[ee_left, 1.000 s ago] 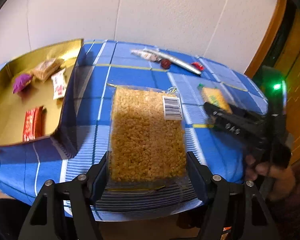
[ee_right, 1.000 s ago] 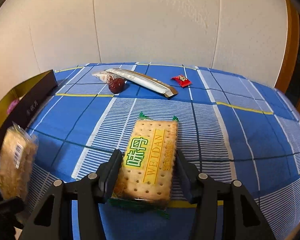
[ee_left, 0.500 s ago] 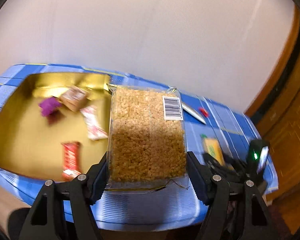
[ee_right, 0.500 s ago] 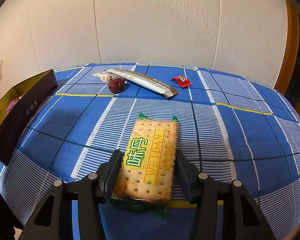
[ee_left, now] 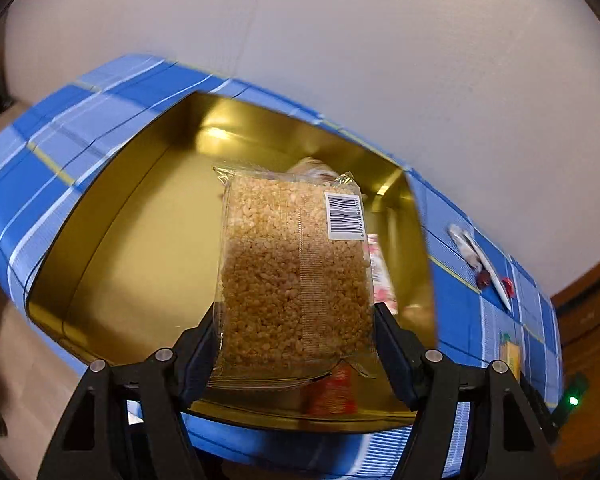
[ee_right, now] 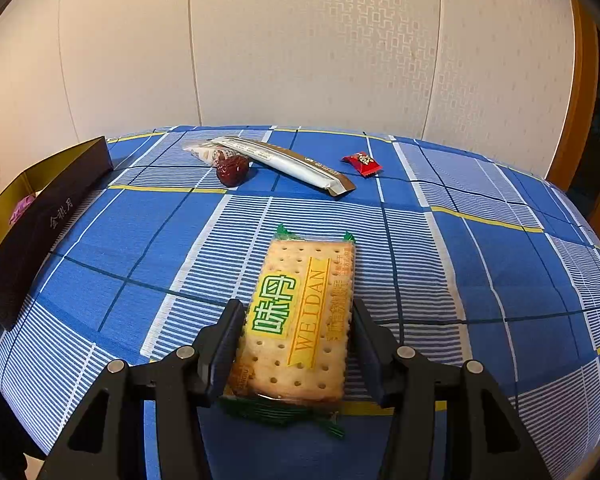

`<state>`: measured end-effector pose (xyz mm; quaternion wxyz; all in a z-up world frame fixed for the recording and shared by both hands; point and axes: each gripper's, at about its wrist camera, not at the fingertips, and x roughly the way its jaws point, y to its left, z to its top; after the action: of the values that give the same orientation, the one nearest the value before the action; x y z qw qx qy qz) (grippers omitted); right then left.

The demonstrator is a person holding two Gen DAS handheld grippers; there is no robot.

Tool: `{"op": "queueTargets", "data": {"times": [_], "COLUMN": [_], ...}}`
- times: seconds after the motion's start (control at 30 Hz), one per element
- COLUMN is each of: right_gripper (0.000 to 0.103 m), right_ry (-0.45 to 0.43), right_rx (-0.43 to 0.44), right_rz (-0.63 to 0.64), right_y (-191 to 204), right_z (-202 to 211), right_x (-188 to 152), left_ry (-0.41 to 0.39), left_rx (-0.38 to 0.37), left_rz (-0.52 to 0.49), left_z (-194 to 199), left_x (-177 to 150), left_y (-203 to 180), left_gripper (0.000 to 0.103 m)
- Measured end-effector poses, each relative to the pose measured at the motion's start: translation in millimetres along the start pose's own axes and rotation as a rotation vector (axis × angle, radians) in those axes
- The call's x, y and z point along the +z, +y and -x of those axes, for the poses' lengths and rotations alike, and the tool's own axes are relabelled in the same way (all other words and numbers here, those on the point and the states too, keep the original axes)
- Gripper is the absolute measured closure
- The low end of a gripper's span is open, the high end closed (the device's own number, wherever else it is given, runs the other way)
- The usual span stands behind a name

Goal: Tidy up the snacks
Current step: 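Lower the puffed-rice bag into the gold tray and open the left gripper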

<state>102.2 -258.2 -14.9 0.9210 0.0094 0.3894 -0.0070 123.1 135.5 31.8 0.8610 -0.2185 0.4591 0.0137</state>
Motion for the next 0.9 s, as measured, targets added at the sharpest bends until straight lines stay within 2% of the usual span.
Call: {"op": "queueTargets", "data": {"times": [0.27, 0.43, 0.53, 0.6, 0.67, 0.77, 0.9], "right_gripper": [0.049, 0.049, 0.049, 0.049, 0.049, 0.049, 0.049], "right_ry": [-0.001, -0.001, -0.001, -0.001, -0.001, -0.001, -0.001], "right_rx": [-0.001, 0.000, -0.001, -0.002, -0.002, -0.002, -0.002], "right_rz": [0.000, 0.000, 0.000, 0.000, 0.000, 0.000, 0.001], "right_y": [0, 1, 1, 1, 0, 0, 0], "right_z": [0, 0, 1, 1, 1, 1, 1], "right_x": [0, 0, 0, 0, 0, 0, 0], "left_ry": [0.016, 0.110, 0.172, 0.213, 0.248, 0.251, 0.269], "left_rx": [0.044, 0.064, 0.138, 0.105, 0.150, 0.183, 0.209], "left_rz": [0.130, 0.186, 0.155, 0.118, 0.092, 0.034, 0.043], "left_z": [3, -14, -29, -41, -50, -61, -81], "left_x": [14, 26, 29, 33, 35, 42, 51], "left_y": [37, 48, 37, 26, 16, 3, 0], "left_gripper": [0.031, 0.031, 0.030, 0.030, 0.030, 0.030, 0.030]}}
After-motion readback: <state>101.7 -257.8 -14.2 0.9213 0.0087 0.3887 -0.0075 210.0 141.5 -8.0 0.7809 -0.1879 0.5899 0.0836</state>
